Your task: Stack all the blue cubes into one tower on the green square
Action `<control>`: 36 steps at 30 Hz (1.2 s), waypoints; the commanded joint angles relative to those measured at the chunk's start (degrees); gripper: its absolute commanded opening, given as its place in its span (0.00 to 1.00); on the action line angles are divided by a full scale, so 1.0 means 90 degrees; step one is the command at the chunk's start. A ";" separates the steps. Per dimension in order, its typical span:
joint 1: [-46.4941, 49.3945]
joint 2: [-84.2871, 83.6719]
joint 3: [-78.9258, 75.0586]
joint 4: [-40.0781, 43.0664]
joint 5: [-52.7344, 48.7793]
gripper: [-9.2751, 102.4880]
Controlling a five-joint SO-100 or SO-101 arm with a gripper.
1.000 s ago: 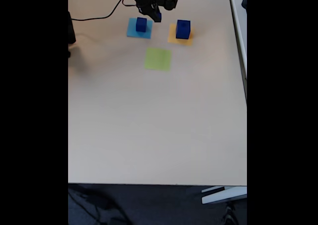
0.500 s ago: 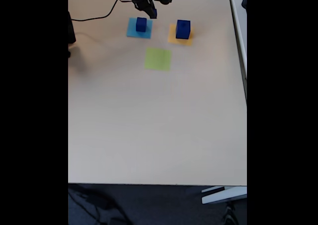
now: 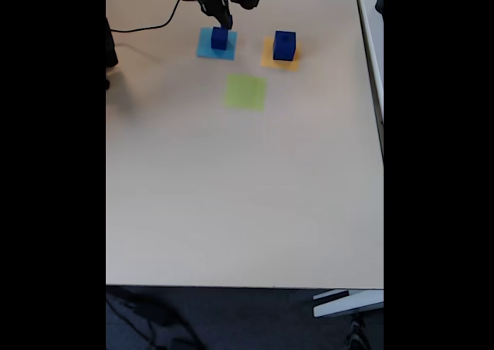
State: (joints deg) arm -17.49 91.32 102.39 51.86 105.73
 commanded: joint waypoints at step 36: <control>0.0098 0.0078 -0.0215 -0.0059 -0.0391 0.14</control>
State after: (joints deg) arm -16.70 91.32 104.50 51.77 102.48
